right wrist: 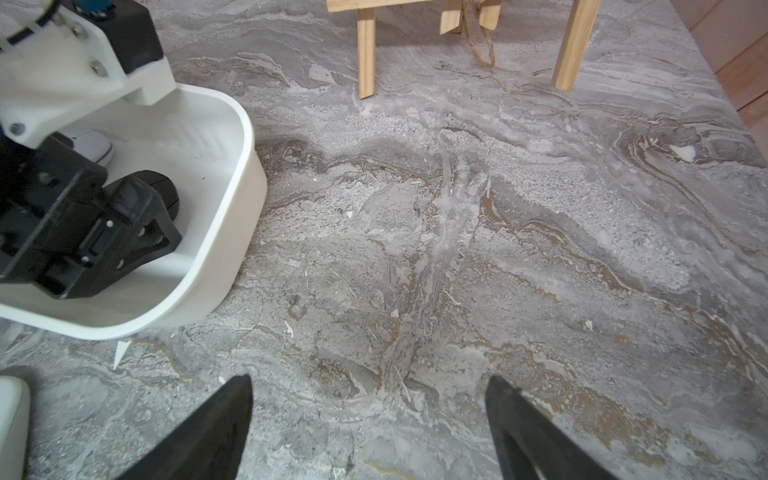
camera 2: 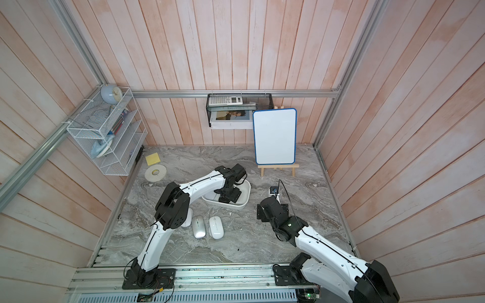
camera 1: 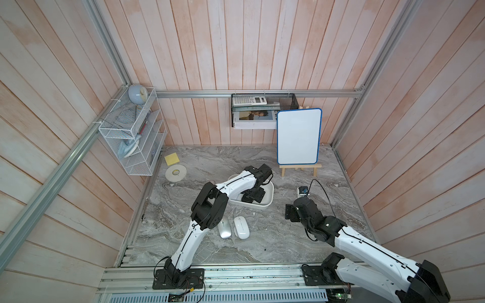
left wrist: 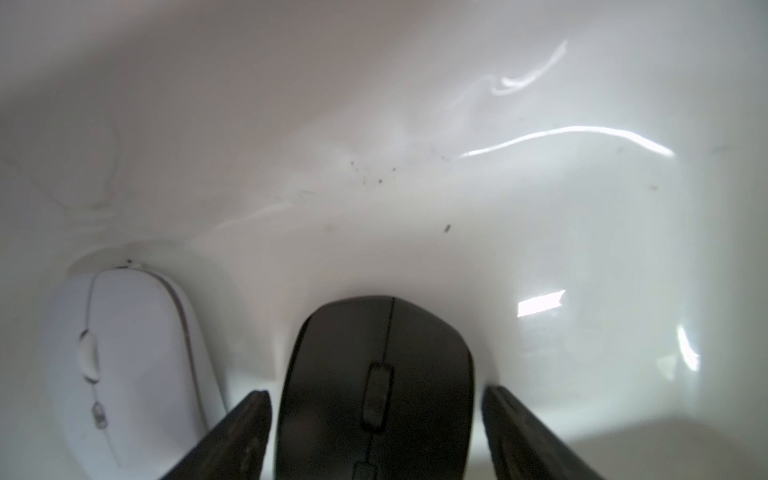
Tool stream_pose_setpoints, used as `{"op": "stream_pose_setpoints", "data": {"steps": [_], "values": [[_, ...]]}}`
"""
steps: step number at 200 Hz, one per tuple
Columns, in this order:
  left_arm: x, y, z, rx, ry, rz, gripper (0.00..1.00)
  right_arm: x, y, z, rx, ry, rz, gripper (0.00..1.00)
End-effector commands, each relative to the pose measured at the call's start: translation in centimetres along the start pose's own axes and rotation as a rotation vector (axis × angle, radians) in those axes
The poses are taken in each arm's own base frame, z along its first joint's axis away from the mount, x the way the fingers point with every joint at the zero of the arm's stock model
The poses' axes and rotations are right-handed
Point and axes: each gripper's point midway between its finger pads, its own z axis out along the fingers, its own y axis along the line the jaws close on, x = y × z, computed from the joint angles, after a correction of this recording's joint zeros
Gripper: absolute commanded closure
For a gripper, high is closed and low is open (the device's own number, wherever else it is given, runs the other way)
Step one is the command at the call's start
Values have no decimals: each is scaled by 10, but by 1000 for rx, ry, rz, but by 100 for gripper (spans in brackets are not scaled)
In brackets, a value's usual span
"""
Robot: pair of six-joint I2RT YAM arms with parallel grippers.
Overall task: Take out the mouse from the storage box
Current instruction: Pick up the mouse from the storage box.
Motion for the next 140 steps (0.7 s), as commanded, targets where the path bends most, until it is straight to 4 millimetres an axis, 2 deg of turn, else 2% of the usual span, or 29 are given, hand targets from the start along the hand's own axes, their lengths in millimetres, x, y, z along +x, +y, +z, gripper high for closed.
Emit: {"op": "stream_pose_setpoints", "data": {"steps": [1,26,53,101,140], "values": [[3,4,18,-25,25,-8,26,1,-2,1,3,-5,-1,8],[0,6,17,-38,5,-25,37,2,-2,1,4,-5,0,8],[-8,6,7,-45,-39,-46,46,1,-3,1,6,-8,0,8],[-24,11,-31,-86,-148,-104,52,1,-4,1,8,-10,4,8],[-27,20,-65,-88,-210,-182,53,1,-4,0,6,-15,6,8]]}}
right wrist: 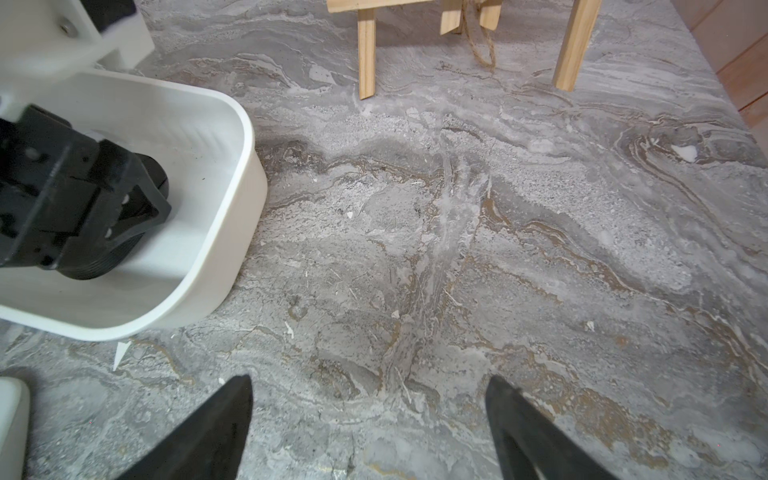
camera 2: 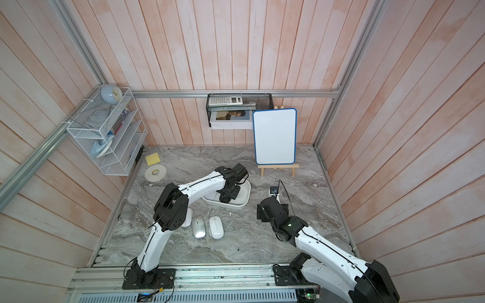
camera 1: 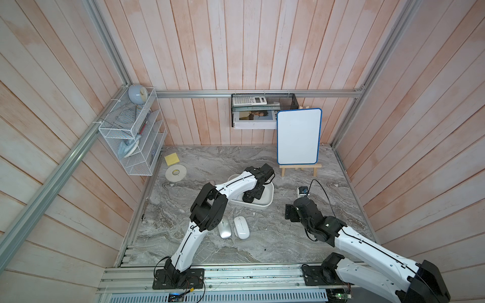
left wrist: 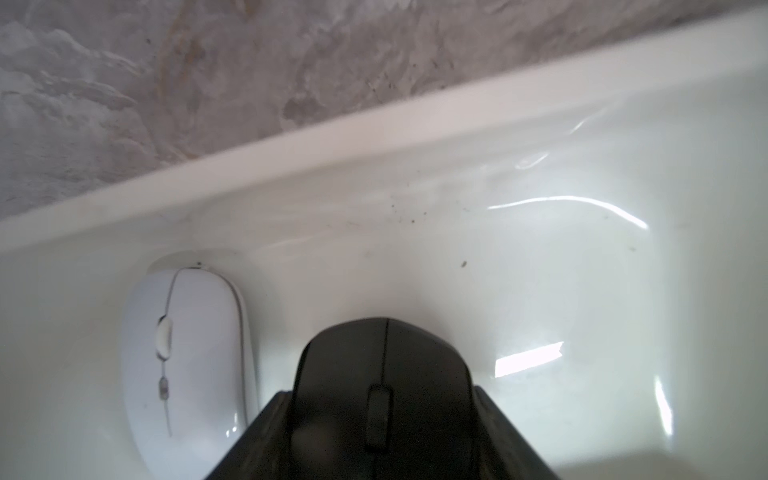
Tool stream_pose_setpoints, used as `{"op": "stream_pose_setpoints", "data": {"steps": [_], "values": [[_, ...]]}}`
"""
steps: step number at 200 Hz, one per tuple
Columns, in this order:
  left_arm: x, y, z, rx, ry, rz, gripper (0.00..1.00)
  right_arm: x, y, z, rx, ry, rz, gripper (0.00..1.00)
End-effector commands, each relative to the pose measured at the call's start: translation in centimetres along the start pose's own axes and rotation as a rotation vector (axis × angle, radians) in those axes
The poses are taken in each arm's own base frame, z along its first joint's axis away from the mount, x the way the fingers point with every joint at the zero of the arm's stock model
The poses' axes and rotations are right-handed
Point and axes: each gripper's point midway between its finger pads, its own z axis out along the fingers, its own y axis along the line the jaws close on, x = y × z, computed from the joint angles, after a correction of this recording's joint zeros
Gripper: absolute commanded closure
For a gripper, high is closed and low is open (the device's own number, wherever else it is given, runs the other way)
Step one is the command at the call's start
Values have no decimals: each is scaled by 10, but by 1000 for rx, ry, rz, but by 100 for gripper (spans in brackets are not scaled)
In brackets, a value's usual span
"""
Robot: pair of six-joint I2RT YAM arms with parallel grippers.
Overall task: Take out the mouse from the storage box
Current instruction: Pick up the mouse from the storage box.
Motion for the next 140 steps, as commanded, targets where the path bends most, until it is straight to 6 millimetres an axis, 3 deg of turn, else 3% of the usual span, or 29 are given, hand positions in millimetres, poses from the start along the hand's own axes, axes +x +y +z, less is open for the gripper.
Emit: {"op": "stream_pose_setpoints", "data": {"steps": [1,73,105,140], "values": [[-18,13,-42,-8,-105,-92,53,1,-4,0,8,-10,4,8],[2,22,-84,3,-116,-208,55,0,-6,-3,7,-23,13,8],[21,12,-99,36,-107,-229,55,-1,-8,-6,8,-37,21,8],[51,-13,-109,60,-91,-230,55,-3,-13,-11,12,-60,38,8]]}}
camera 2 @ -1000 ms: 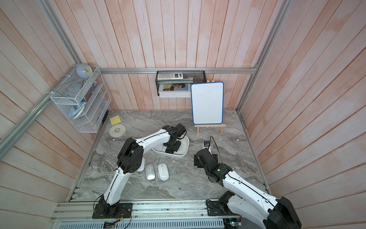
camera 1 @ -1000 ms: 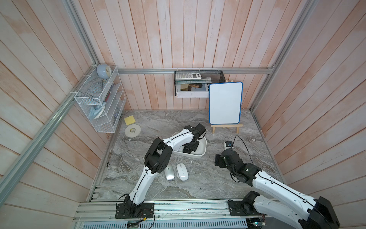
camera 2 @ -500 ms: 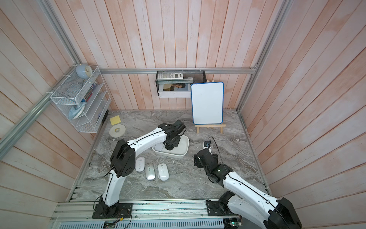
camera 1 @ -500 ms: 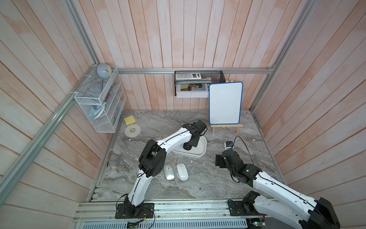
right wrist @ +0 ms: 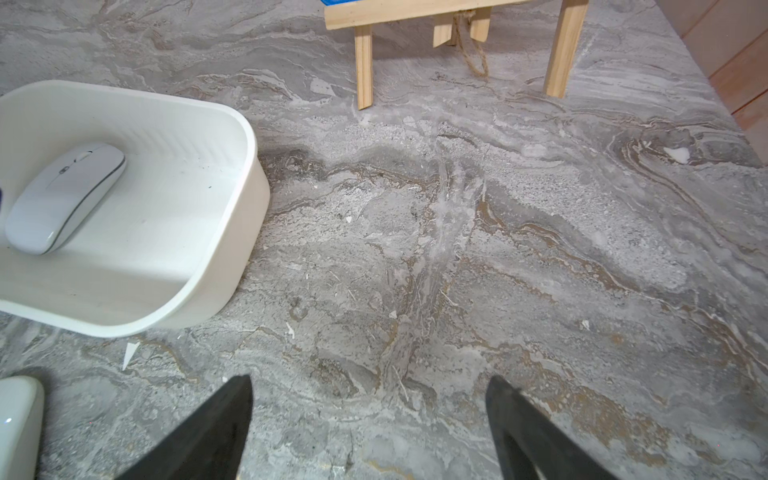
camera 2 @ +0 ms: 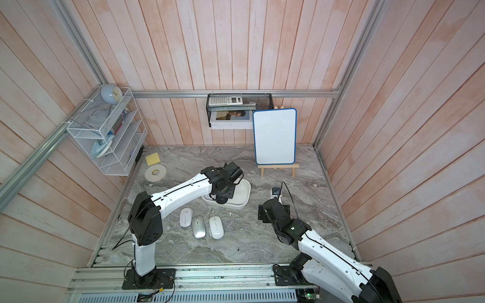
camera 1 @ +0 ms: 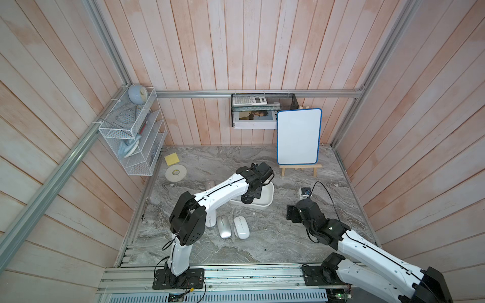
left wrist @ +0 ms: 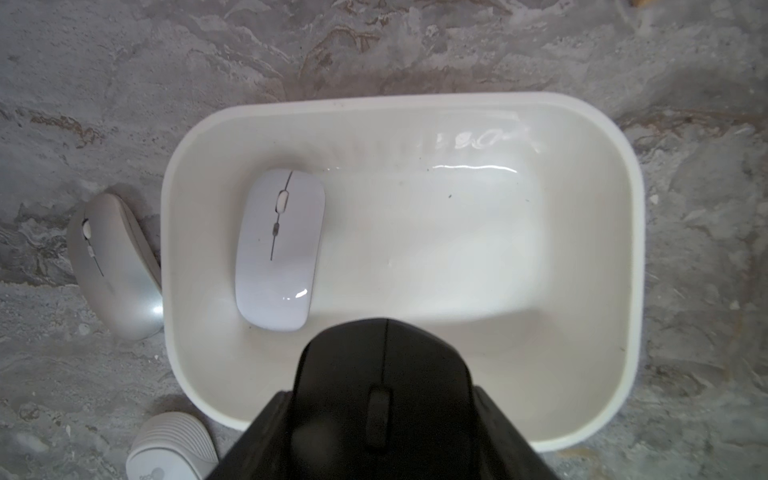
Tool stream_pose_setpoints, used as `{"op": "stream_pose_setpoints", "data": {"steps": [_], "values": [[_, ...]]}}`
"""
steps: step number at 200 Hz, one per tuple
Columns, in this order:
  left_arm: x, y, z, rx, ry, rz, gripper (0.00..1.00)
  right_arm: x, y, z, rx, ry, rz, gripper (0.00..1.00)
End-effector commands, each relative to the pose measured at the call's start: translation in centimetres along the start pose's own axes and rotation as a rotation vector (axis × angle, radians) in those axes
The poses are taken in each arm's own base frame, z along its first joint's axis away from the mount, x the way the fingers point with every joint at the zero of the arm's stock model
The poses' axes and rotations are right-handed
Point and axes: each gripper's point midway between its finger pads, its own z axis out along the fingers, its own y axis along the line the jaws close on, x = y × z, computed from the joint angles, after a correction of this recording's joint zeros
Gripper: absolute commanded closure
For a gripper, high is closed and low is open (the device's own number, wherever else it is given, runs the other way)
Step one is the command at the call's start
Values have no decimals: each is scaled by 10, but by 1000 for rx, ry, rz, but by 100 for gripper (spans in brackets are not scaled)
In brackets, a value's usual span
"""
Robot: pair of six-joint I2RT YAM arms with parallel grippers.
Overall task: Take out the mouse from the storage box
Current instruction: Pick up the mouse from the storage box, then place the mouse at the center of the board.
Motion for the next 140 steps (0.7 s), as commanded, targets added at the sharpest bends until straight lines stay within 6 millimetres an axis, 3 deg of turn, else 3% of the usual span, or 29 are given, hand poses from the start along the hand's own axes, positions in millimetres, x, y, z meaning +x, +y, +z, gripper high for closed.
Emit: {"op": "stream_pose_setpoints", "data": {"steps": [1,32,35,63,86,140], "values": [[21,-12,-17,25,2,-41,55,-1,-9,-3,27,-21,16,8],[55,-28,-14,55,43,-53,56,-2,-13,-8,27,-43,32,8],[64,-39,-16,69,47,-28,56,-1,-14,-8,28,-44,33,8],[95,-66,-10,128,92,-5,56,-2,-17,-11,31,-57,45,8],[111,-85,-2,175,108,10,55,-2,-19,-13,34,-61,52,8],[132,-93,27,147,169,42,55,-3,-23,-16,39,-80,71,7]]}}
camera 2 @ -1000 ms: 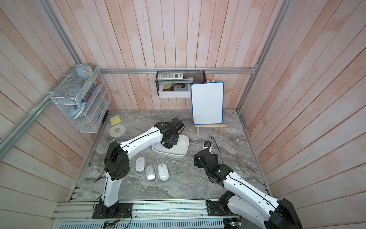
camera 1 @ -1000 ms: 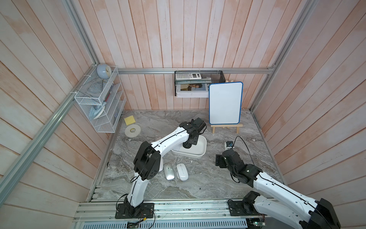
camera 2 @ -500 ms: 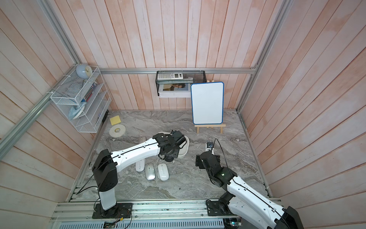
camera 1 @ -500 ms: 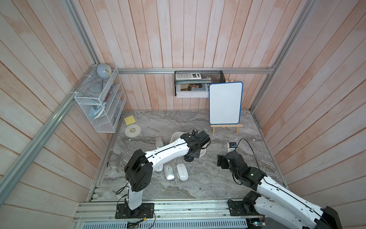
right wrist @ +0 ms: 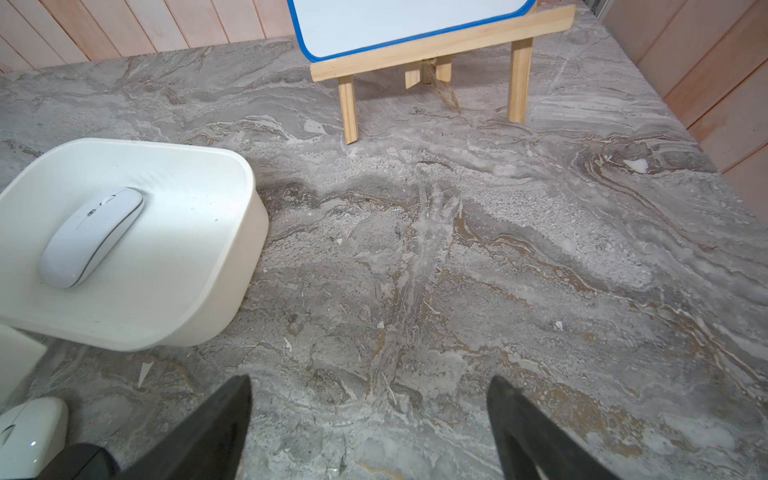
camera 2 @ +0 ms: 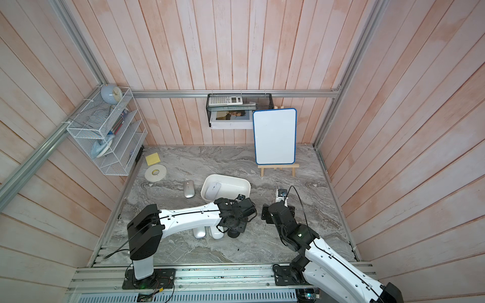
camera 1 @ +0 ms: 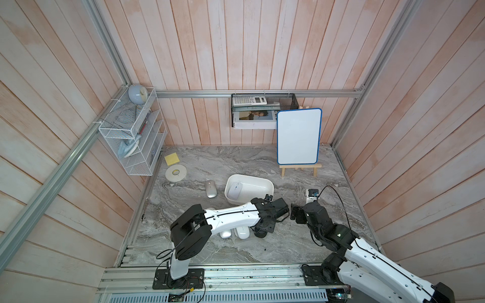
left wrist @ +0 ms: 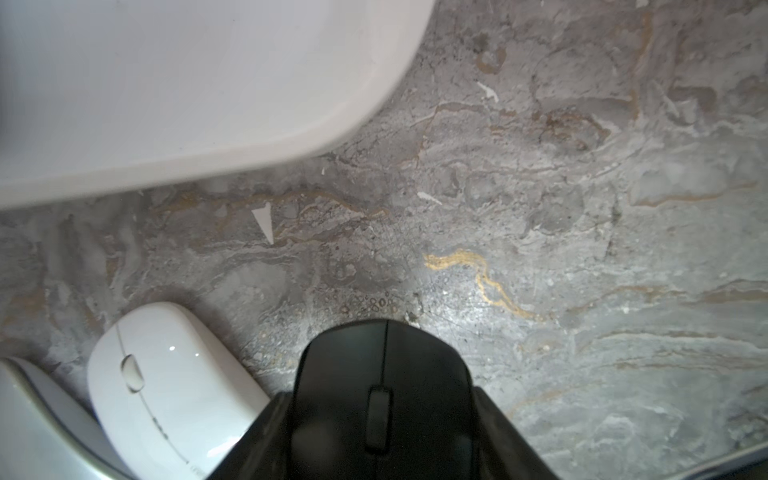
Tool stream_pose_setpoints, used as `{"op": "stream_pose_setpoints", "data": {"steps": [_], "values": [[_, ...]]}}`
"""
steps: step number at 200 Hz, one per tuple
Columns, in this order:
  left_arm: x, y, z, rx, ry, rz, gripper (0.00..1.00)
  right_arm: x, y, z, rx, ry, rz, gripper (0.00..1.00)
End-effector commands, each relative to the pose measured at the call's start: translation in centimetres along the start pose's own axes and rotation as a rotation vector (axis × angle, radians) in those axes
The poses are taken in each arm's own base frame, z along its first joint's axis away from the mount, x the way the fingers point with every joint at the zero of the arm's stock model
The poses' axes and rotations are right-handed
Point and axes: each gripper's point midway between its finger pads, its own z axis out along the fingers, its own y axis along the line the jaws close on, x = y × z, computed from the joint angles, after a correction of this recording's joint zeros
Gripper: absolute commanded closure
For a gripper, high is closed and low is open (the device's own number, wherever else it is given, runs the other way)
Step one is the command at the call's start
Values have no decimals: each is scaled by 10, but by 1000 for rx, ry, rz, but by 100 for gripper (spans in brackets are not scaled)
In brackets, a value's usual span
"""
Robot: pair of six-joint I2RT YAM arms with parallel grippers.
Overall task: Take out the mouse from the storage box
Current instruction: Place the mouse at the center of the board.
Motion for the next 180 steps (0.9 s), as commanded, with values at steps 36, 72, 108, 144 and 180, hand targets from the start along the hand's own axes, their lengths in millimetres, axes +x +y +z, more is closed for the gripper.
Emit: {"op": "stream_pose_setpoints", "data": {"steps": [36,72,108,144,180], "values": [[14,-5,38,-16,70,-32,54,7,-12,0,40,4,11,7],[12,-4,40,-24,60,-32,38,6,-12,1,41,-1,13,7],[6,-2,28,-25,24,-30,20,6,-12,2,49,-4,19,7],[-2,9,-1,-40,-55,-32,9,4,-13,4,66,9,21,7],[-8,24,-36,-14,-159,-52,4,-3,-13,4,101,27,29,7]]}}
